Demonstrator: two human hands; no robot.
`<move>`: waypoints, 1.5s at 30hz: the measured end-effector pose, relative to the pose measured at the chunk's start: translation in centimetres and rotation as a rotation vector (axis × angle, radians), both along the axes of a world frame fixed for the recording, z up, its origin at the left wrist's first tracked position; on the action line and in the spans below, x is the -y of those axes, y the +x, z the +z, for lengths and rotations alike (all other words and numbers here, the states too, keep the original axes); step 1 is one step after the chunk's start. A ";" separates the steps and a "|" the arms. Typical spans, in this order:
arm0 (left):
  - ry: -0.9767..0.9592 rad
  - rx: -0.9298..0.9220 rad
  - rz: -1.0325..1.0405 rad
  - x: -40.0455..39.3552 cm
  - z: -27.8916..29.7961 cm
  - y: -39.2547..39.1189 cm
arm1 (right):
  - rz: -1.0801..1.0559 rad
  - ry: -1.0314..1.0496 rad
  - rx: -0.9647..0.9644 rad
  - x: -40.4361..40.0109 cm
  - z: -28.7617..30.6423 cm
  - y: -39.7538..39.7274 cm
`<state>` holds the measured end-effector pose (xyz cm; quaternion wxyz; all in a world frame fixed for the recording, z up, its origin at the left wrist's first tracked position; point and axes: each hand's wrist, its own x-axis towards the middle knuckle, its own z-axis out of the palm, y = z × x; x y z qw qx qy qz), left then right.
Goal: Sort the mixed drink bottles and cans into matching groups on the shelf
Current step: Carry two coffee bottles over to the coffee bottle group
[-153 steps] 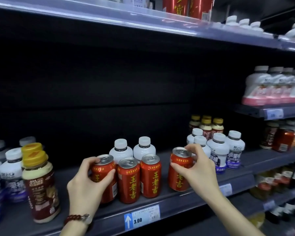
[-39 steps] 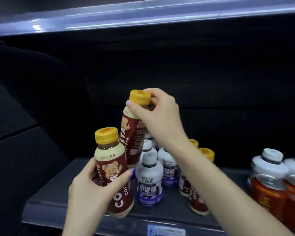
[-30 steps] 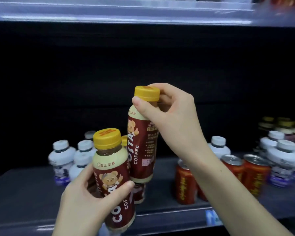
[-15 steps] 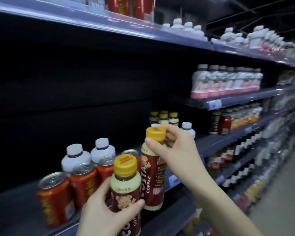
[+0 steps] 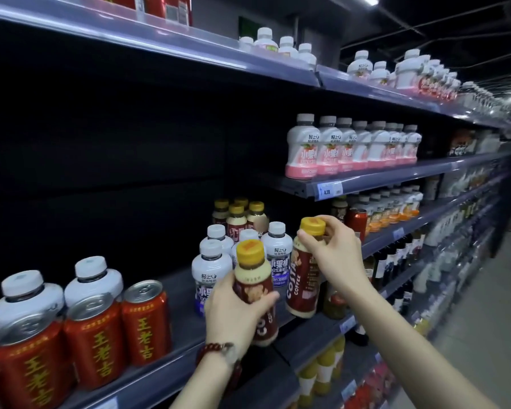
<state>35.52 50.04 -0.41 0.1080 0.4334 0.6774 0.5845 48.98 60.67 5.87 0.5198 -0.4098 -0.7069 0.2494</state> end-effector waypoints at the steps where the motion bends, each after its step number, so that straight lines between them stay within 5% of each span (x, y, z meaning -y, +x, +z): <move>1: 0.009 0.004 0.012 -1.1 0.3 -0.1 | 0.003 0.008 0.002 -1.1 -0.1 -0.2; 37: 0.047 -0.029 0.056 -12.3 -1.7 -1.1 | 0.075 0.019 0.054 -10.8 -3.9 -4.6; 45: -0.128 -0.064 0.069 -12.0 -1.2 -1.2 | 0.104 -0.053 0.054 -10.6 -3.9 -4.8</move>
